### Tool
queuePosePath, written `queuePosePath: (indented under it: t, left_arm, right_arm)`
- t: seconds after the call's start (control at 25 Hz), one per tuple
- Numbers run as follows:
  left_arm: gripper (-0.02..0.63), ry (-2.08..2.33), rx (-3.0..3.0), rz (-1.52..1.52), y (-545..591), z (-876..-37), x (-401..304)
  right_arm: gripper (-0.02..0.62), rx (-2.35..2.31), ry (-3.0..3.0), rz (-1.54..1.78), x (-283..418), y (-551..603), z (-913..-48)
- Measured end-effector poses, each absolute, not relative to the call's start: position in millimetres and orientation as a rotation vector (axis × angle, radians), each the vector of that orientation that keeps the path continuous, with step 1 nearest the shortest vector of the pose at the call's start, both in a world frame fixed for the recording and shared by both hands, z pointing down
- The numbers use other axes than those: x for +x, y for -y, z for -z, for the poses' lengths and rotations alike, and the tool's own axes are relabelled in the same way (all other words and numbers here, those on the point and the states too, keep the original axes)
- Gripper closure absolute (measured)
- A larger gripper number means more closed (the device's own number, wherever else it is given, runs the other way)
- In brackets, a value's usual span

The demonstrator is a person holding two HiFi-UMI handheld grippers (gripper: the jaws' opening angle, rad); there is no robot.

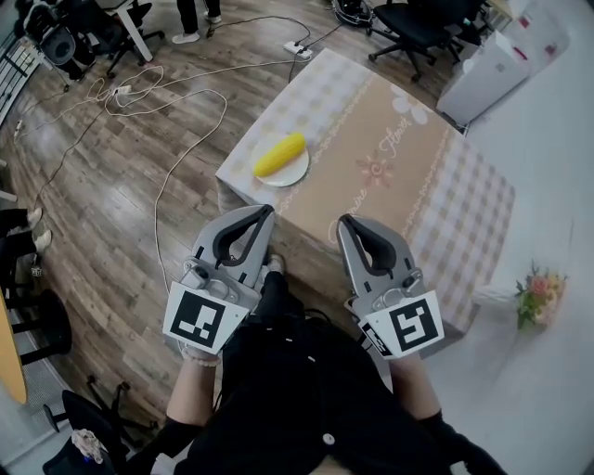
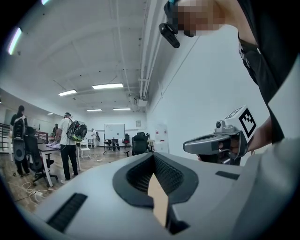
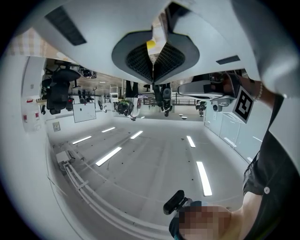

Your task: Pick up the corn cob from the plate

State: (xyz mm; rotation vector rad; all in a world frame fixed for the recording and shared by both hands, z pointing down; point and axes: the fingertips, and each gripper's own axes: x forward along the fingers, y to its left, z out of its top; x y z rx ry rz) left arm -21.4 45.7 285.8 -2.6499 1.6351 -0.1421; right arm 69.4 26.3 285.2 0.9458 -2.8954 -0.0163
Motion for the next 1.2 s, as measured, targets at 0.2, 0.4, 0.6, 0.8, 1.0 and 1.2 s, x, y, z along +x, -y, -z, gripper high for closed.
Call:
queuePosePath:
  t: [0.2,0.4,0.6,0.8,1.0,1.2]
  left_arm:
    - [0.595,-1.577,-2.679,0.152,-9,-283,-41]
    - [0.595,-1.543,-2.69,0.151,23,-281,-61]
    - [0.595,-1.495,-2.699,0.129,51,-280,-73]
    - [0.595,-1.433,-2.733,0.129,71,-283,-80]
    - [0.595,-1.409,-2.752,0.121,84,-288,-91]
    - [0.595,-1.403,-2.767,0.132,90,-294,-100]
  right_arm:
    - [0.552,0.995,2.861,0.005,50,3,-283]
    - [0.552,1.037,2.848,0.014,32,34,-281]
    - [0.552,1.094,2.834,0.053,18,55,-277]
    - [0.552,1.139,2.809,0.064,8,73,-278]
    - [0.552,1.175,2.789,0.059,-1,84,-280]
    - [0.552,1.191,2.761,0.05,-6,90,-285]
